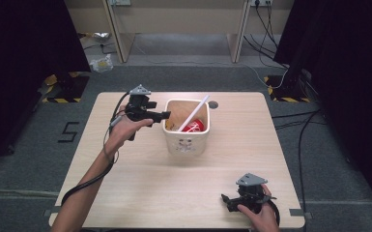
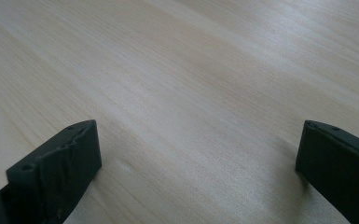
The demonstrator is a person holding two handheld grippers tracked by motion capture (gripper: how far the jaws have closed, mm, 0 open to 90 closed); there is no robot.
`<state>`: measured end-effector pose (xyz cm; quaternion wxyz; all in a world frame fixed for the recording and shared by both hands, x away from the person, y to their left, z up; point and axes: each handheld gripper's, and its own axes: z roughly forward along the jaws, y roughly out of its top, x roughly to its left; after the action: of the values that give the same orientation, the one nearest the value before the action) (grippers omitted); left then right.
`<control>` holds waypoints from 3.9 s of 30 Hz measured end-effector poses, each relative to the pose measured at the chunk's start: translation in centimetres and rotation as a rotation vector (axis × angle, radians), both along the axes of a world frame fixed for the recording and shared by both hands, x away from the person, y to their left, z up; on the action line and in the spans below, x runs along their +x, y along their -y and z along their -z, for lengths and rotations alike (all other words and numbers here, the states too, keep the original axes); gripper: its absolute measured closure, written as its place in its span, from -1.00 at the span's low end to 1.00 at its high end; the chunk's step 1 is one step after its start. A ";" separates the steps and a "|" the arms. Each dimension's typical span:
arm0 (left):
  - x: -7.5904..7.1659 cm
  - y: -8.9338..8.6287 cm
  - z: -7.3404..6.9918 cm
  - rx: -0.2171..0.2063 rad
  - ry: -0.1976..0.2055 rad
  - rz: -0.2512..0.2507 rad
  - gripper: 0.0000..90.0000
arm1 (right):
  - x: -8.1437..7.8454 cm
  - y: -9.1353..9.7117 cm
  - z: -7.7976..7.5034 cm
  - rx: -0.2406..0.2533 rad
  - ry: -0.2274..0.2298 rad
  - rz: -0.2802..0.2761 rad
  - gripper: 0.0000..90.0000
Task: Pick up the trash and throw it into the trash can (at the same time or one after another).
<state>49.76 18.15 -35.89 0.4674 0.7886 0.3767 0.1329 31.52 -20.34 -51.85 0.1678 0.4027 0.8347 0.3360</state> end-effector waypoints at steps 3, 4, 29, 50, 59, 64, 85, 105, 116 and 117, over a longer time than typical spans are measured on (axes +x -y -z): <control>-0.1 -0.6 0.2 0.001 0.001 -0.005 -0.53 | 0.0 0.0 0.0 0.000 0.000 0.001 -0.99; -0.2 -0.7 0.2 -0.003 0.001 -0.009 -0.53 | 0.0 0.0 0.0 0.000 0.000 0.001 -0.99; -2.5 -4.2 1.4 -0.036 0.015 -0.027 -0.53 | 0.0 0.0 0.0 0.001 -0.001 0.003 -0.99; -4.7 -6.4 4.3 -0.046 0.038 -0.057 -0.52 | -0.1 -0.1 0.0 0.001 -0.002 0.004 -0.99; -5.6 -6.6 5.2 -0.051 0.052 -0.060 -0.52 | 0.0 -0.1 0.0 0.000 -0.002 0.004 -0.99; -6.1 -6.5 5.9 -0.032 0.062 -0.061 -0.52 | -0.1 -0.1 0.0 0.000 -0.003 0.004 -0.99; -8.1 -6.0 7.8 -0.023 0.088 -0.035 -0.52 | 0.0 -0.1 0.0 0.000 -0.001 0.004 -0.99; -9.1 -6.1 10.2 0.014 0.049 -0.019 -0.54 | -0.1 -0.1 0.0 0.000 -0.002 0.005 -0.99; -9.8 -6.0 11.2 0.028 0.046 -0.005 -0.55 | -0.1 -0.1 0.0 0.000 -0.001 0.003 -0.99; -9.9 -6.0 11.3 0.031 0.046 -0.004 -0.55 | -0.1 -0.1 0.0 0.001 -0.001 0.003 -0.99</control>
<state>39.86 24.14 -47.15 0.4633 0.7918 0.3654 0.1579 31.45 -20.25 -51.83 0.1677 0.4044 0.8341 0.3357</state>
